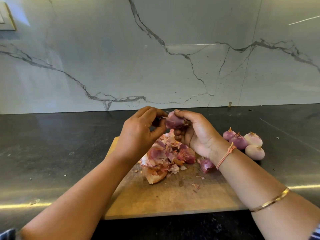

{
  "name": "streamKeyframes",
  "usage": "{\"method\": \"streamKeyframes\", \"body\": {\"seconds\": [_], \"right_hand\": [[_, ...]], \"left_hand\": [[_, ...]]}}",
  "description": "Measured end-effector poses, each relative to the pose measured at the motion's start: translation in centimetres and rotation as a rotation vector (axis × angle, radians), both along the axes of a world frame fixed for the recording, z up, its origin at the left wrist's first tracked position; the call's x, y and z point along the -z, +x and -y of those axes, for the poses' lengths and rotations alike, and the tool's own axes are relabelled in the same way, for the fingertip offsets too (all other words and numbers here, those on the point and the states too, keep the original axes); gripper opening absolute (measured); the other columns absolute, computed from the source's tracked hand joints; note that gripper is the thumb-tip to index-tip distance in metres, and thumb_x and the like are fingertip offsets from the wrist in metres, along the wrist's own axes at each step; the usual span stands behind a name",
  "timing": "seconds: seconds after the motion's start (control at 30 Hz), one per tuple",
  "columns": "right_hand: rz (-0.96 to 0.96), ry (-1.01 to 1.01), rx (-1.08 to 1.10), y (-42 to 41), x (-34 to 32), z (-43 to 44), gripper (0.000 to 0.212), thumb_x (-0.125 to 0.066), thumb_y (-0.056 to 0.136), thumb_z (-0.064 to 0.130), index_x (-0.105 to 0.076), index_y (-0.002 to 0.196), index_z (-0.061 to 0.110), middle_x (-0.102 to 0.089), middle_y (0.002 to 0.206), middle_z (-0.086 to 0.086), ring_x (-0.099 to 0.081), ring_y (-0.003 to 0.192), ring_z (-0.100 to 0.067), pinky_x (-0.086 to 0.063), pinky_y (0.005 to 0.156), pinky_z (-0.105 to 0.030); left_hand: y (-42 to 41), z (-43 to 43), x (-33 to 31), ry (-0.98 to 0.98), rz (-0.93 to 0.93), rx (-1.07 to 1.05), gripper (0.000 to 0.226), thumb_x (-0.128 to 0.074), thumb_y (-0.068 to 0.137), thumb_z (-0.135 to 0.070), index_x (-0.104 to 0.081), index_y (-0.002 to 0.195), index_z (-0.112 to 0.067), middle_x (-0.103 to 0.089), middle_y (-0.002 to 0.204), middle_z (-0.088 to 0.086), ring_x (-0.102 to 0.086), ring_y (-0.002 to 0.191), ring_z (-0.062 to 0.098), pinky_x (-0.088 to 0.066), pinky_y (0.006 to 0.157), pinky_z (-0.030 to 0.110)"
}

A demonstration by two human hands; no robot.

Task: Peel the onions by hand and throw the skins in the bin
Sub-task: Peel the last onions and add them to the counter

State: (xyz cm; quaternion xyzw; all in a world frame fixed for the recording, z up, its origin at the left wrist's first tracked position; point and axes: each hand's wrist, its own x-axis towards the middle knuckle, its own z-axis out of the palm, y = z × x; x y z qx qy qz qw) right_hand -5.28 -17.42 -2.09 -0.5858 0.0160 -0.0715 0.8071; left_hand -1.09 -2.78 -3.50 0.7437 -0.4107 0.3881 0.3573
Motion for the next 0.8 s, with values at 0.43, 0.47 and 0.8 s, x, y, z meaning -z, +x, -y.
{"method": "streamKeyframes", "body": {"seconds": [0.43, 0.47, 0.8], "right_hand": [[0.056, 0.017, 0.011, 0.4, 0.2, 0.9, 0.015, -0.050, 0.094, 0.020, -0.060, 0.093, 0.008, -0.063, 0.085, -0.012, -0.056, 0.055, -0.013, -0.047, 0.052, -0.023], [0.044, -0.026, 0.007, 0.4, 0.3, 0.7, 0.014, -0.052, 0.094, 0.022, -0.060, 0.097, 0.010, -0.063, 0.085, -0.010, -0.055, 0.055, -0.011, -0.044, 0.049, -0.022], [0.077, -0.142, -0.049, 0.1, 0.3, 0.4, 0.020, -0.051, 0.094, 0.022, -0.062, 0.079, 0.014, -0.060, 0.064, 0.007, -0.051, 0.059, -0.008, -0.041, 0.057, -0.021]], "left_hand": [[0.3, -0.2, 0.3, -0.011, -0.218, -0.081, 0.016, -0.065, 0.084, -0.013, -0.064, 0.100, -0.017, -0.063, 0.090, -0.010, -0.062, 0.077, 0.004, -0.055, 0.073, 0.025], [0.3, -0.1, 0.3, 0.014, -0.253, -0.093, 0.022, -0.064, 0.085, -0.014, -0.063, 0.106, -0.020, -0.064, 0.092, -0.010, -0.063, 0.079, 0.004, -0.056, 0.074, 0.026], [-0.6, 0.0, -0.1, 0.052, -0.356, -0.047, 0.035, -0.060, 0.079, -0.042, -0.066, 0.109, -0.024, -0.064, 0.094, -0.015, -0.061, 0.086, -0.001, -0.054, 0.076, 0.020]]}}
